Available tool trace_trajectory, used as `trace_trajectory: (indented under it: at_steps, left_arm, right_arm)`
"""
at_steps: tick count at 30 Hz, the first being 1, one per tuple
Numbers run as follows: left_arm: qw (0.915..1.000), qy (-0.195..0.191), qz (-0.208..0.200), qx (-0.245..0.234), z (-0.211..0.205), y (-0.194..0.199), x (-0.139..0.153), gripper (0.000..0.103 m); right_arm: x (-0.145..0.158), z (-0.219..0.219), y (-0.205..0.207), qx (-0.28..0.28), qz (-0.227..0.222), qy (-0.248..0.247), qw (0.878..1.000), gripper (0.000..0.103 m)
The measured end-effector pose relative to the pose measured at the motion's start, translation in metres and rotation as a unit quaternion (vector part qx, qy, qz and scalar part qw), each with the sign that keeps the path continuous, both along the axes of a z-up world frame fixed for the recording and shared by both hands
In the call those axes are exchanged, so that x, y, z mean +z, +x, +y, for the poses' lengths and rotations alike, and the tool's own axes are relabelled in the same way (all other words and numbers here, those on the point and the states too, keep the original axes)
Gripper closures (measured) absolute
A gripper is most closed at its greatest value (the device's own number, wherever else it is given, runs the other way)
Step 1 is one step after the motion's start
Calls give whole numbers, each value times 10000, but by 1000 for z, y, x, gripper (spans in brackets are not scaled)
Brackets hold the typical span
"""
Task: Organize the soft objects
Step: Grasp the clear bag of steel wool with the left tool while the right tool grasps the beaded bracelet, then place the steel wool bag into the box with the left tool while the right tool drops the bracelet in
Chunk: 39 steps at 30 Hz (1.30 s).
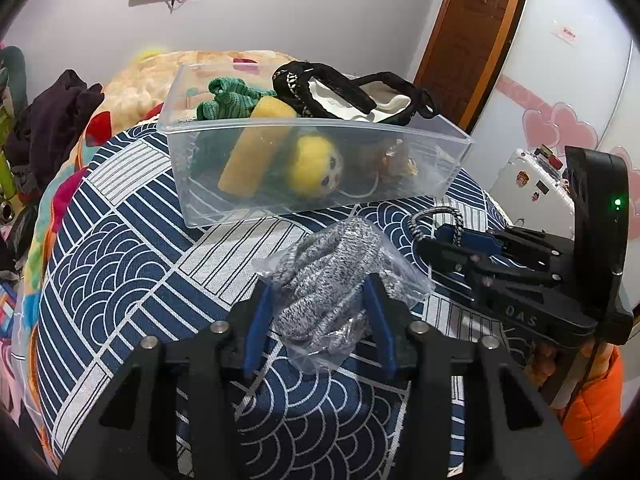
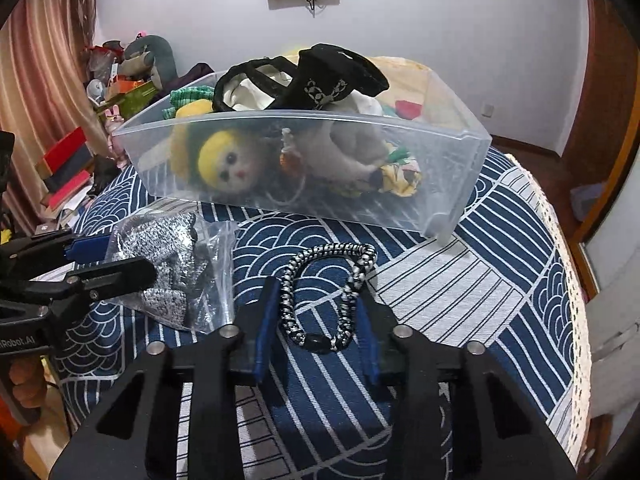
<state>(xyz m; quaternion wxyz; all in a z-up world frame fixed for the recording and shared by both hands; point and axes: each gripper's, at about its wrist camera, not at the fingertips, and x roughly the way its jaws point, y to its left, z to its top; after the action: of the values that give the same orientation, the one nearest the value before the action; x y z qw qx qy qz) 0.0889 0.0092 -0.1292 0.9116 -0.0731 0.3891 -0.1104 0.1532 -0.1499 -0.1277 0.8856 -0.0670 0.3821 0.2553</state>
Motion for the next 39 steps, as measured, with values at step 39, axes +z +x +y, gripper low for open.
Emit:
trace_trajectory:
  at_steps: [39]
  left_arm:
    - [9891,-167,-1221,801,46,46,86,83]
  right_arm:
    - [67,-13,42,-422,-969,798,9912,90]
